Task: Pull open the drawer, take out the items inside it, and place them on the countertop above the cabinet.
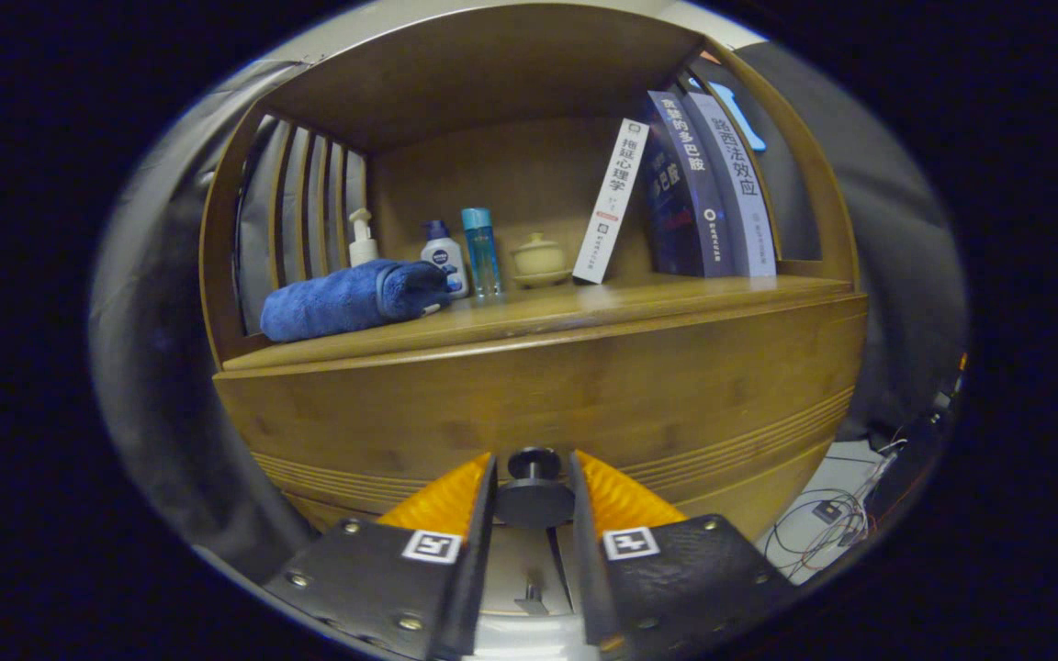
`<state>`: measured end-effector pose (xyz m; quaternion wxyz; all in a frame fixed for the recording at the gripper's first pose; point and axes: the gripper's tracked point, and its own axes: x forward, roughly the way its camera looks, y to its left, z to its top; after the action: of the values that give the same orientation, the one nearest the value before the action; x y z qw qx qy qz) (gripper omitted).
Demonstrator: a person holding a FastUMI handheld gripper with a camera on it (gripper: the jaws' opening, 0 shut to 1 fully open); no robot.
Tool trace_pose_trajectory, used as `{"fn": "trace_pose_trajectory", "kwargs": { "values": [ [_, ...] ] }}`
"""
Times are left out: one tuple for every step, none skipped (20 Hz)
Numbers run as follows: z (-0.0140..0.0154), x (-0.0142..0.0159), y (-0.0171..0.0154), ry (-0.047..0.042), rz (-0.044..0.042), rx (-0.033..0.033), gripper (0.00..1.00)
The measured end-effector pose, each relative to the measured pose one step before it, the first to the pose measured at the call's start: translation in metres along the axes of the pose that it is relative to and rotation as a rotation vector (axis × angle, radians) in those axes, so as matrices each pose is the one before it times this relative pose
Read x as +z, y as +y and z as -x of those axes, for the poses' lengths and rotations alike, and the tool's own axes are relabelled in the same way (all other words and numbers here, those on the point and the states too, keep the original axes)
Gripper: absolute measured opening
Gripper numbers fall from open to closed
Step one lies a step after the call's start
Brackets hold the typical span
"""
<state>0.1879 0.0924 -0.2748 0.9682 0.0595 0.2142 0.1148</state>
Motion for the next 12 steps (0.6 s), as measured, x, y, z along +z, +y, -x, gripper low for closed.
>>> {"fn": "trace_pose_trajectory", "kwargs": {
  "values": [
    [-0.00011,-0.00297,0.00168,0.00767,0.00269,0.00800,0.41],
    [-0.00068,0.00237,-0.00012,0.00598,-0.00180,-0.00027,0.37],
    [0.00193,-0.00188,0.00005,0.01069,0.01344,-0.00419,0.36],
    [0.00446,0.00080,-0.00052,0.01178,0.01176,-0.00456,0.36],
    [-0.00380,-0.00191,0.00015,0.01512,0.00428,-0.00265,0.30],
    [0.00158,-0.00111,0.00032,0.00930,-0.00521,-0.00220,0.30],
    [0.00179,-0.00050,-0.00036,0.00571,-0.00412,-0.00479,0.30],
    [0.00374,-0.00033,-0.00008,0.00051,-0.00552,-0.00482,0.30],
    [0.00551,-0.00223,0.00095,0.00093,-0.00833,-0.00204,0.30],
    [0.00519,-0.00160,0.00006,0.00051,-0.00715,-0.00226,0.30],
    [0.00710,-0.00137,0.00044,0.00125,-0.00509,-0.00043,0.30],
    [0.00599,-0.00155,0.00008,0.00253,-0.00203,-0.00039,0.30]
  ]
}}
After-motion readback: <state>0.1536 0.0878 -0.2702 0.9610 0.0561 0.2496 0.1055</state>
